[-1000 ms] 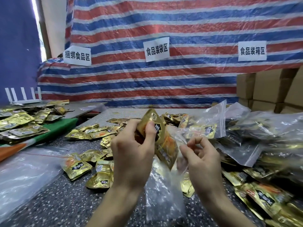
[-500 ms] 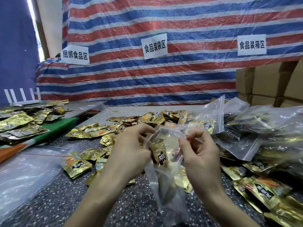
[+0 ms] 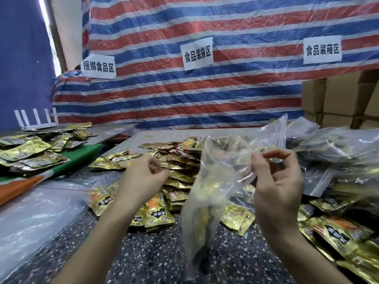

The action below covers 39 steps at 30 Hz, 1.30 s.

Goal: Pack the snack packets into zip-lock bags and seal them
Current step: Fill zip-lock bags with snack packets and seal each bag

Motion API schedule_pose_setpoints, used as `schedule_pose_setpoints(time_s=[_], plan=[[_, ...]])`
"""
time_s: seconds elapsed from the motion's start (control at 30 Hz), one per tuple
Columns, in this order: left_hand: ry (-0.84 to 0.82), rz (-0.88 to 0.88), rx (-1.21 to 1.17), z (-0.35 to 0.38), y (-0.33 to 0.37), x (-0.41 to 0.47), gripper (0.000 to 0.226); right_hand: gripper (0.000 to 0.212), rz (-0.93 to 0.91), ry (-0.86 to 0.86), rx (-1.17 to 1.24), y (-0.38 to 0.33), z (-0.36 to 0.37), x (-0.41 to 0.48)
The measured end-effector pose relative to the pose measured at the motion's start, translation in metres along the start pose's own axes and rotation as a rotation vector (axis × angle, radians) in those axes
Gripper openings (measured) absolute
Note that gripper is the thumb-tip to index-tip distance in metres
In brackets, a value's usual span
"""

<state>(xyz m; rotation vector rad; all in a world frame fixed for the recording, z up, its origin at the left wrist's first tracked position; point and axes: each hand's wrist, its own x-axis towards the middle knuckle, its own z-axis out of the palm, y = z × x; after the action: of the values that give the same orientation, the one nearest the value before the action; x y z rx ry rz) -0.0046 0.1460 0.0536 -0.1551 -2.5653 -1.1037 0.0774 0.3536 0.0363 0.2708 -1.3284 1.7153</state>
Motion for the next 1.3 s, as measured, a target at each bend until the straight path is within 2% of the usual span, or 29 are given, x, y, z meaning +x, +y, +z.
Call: schedule_pose_setpoints(time_s=[0.1,0.23,0.37,0.6,0.83,0.93,1.07,1.13,1.3], plan=[[-0.238,-0.241,0.372,0.025,-0.029,-0.004,0.044,0.013,-0.016,-0.002,0.020,-0.001,0.000,0.000],[-0.263,-0.290,0.601,0.045,-0.037,-0.012,0.061,0.011,-0.057,-0.037,0.007,0.000,0.000,-0.001],[-0.318,-0.286,0.607,0.046,-0.032,-0.012,0.050,0.008,-0.112,-0.043,0.020,-0.002,0.000,0.001],[-0.370,-0.366,0.595,0.044,-0.035,-0.008,0.064,0.009,-0.151,-0.051,0.062,-0.006,-0.001,0.008],[-0.295,-0.416,0.574,0.039,-0.046,-0.007,0.081,0.013,-0.050,-0.196,0.049,-0.004,0.001,0.001],[-0.259,-0.425,0.412,0.032,-0.047,-0.009,0.066,0.014,-0.038,-0.212,0.031,-0.003,0.002,-0.001],[-0.071,-0.379,0.126,0.011,-0.045,-0.009,0.046,0.018,-0.025,-0.222,0.017,-0.002,0.000,-0.001],[0.017,-0.291,-0.010,-0.006,-0.043,-0.011,0.050,0.015,-0.027,-0.223,0.017,-0.001,-0.001,-0.001],[0.222,0.009,-0.551,-0.049,-0.009,-0.037,0.052,0.012,-0.021,-0.239,0.013,-0.005,0.002,-0.002]])
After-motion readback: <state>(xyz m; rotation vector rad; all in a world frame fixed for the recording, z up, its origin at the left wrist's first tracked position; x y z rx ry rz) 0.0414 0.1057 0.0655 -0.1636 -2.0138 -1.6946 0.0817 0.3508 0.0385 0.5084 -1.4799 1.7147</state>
